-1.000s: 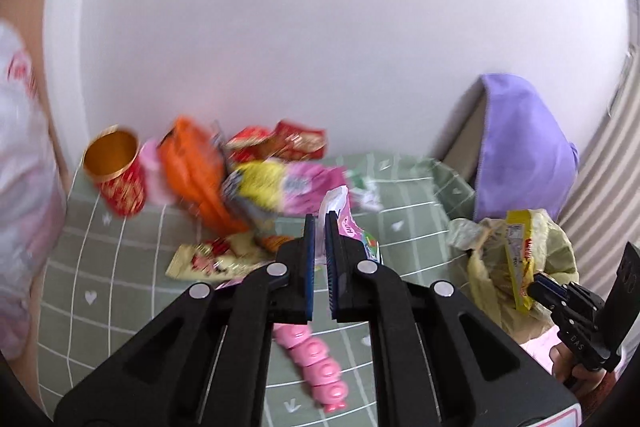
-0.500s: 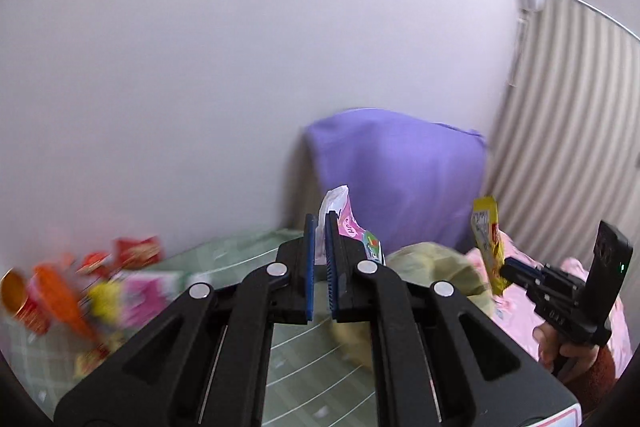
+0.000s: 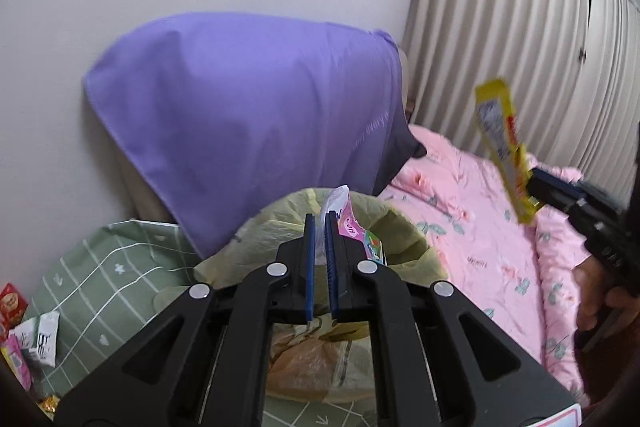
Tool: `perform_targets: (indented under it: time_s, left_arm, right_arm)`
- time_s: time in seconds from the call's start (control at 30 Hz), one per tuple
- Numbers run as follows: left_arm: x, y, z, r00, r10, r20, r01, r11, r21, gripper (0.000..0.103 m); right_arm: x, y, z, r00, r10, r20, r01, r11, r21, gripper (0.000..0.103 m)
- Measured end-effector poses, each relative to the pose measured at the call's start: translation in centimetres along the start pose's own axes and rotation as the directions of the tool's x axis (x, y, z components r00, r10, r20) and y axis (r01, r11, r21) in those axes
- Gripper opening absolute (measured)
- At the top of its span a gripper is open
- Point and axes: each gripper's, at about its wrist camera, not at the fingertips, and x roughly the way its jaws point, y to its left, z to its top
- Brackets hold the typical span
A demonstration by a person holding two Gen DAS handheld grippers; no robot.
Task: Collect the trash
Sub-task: 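Carry both packs to the yellow trash bag and open both tools inside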
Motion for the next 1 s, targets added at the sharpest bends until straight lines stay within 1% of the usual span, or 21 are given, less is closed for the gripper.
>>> perform_targets:
  time_s: [0.07,0.1,0.13,0.17,0.23,0.27,0.3,0.37,0.4,0.47,0.53,0.57,0.63,0.7,0.73,0.8,0.87,0.93,1.0]
  left_arm:
    - [1.4,-1.0,-0.3,0.999,0.036,-0.009,-0.036,0.998,0.06,0.005]
    - [2.6,-1.7,-0.4,0.998,0.066,-0.019,-0.064,0.992,0.108,0.005]
    - [3.4,-1.4,-0.5,0.997,0.073,-0.03,-0.069,0.99,0.121,0.005]
    - [4.0,-1.4,-0.6,0.996,0.074,-0.043,-0.068,0.99,0.125,0.005]
    - [5.0,-0.9,-0.8,0.995,0.044,-0.086,-0.035,0.994,0.107,0.005]
    - [5.5,-0.9,-0.9,0.994,0.032,-0.107,-0.021,0.994,0.107,0.005]
    - [6.2,-1.1,-1.2,0.99,0.035,-0.136,-0.018,0.992,0.126,0.005]
    - [7.3,-1.3,-2.2,0.981,0.078,-0.177,-0.045,0.982,0.181,0.005]
    - [7.9,-0.8,-2.8,0.974,0.109,-0.201,-0.069,0.978,0.198,0.004]
    - [8.3,0.6,-3.3,0.965,0.134,-0.223,-0.095,0.98,0.175,0.004]
    - [7.8,2.7,-3.7,0.96,0.146,-0.241,-0.119,0.985,0.123,0.003]
    - [7.4,3.4,-3.8,0.96,0.147,-0.239,-0.125,0.986,0.107,0.003]
    - [6.2,5.0,-3.9,0.96,0.155,-0.232,-0.142,0.987,0.075,0.003]
    - [5.3,6.2,-4.1,0.964,0.139,-0.228,-0.136,0.99,0.03,0.003]
    - [5.0,6.6,-4.2,0.965,0.129,-0.226,-0.13,0.991,0.011,0.003]
    - [4.6,7.0,-4.6,0.97,0.098,-0.22,-0.107,0.994,-0.029,0.003]
    - [4.3,7.2,-4.8,0.975,0.058,-0.215,-0.074,0.995,-0.065,0.003]
    - [4.6,7.0,-4.7,0.976,0.047,-0.213,-0.064,0.995,-0.071,0.003]
    - [4.9,6.6,-4.6,0.976,0.042,-0.213,-0.057,0.996,-0.062,0.003]
  right_arm:
    - [-0.2,-0.8,-0.1,1.0,-0.012,-0.004,0.012,1.0,0.009,0.015]
    - [-0.2,-1.0,-0.2,1.0,-0.016,-0.007,0.016,1.0,0.013,0.015]
    - [-0.1,-1.1,-0.2,1.0,-0.019,-0.01,0.02,1.0,0.016,0.015]
    - [0.1,-1.3,-0.4,1.0,-0.022,-0.015,0.022,1.0,0.02,0.015]
    - [0.6,-1.3,-0.5,1.0,-0.017,-0.025,0.018,0.999,0.029,0.015]
    - [1.1,-1.4,-0.6,0.999,-0.005,-0.032,0.007,0.999,0.039,0.015]
    - [1.6,-1.4,-0.6,0.999,0.012,-0.039,-0.009,0.999,0.053,0.015]
    - [2.9,-0.9,-0.5,0.996,0.063,-0.057,-0.059,0.995,0.075,0.015]
    - [3.4,-0.4,-0.6,0.995,0.083,-0.063,-0.078,0.994,0.072,0.015]
    - [4.7,1.1,-0.4,0.988,0.134,-0.077,-0.131,0.99,0.052,0.015]
    - [6.0,2.4,-0.4,0.976,0.195,-0.093,-0.192,0.981,0.04,0.015]
    - [7.0,3.1,-0.4,0.967,0.232,-0.109,-0.229,0.973,0.04,0.015]
    - [8.9,4.2,-0.7,0.948,0.282,-0.147,-0.277,0.959,0.055,0.015]
    - [11.4,4.8,-1.4,0.927,0.308,-0.213,-0.296,0.951,0.084,0.015]
    - [12.4,5.1,-1.8,0.92,0.305,-0.247,-0.292,0.952,0.091,0.015]
    - [14.4,5.6,-2.9,0.906,0.274,-0.323,-0.262,0.962,0.084,0.015]
    - [15.1,5.9,-3.8,0.897,0.244,-0.368,-0.236,0.969,0.066,0.015]
    - [15.4,5.9,-4.2,0.897,0.217,-0.385,-0.215,0.975,0.05,0.015]
    - [15.2,5.8,-4.2,0.902,0.2,-0.383,-0.204,0.978,0.031,0.015]
